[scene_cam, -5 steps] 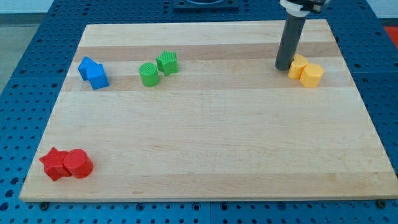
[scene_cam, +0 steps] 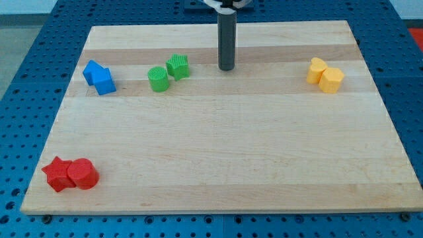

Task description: Point your arm at the red star

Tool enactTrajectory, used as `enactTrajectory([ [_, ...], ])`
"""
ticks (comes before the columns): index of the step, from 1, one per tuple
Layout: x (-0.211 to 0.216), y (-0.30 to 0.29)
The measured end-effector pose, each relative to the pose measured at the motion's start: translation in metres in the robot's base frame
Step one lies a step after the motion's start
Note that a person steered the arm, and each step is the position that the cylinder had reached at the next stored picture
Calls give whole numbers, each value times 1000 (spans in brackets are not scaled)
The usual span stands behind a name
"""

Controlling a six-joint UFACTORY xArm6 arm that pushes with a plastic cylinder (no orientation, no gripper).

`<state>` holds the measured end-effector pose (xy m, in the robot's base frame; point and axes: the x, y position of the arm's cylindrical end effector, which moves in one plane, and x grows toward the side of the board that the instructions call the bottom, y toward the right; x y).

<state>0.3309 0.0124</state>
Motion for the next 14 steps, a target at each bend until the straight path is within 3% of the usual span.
enactTrajectory([
  [1,31,-13],
  [3,133,-64],
  [10,135,-259],
  [11,147,-282],
  [12,195,-283],
  [14,195,-317],
])
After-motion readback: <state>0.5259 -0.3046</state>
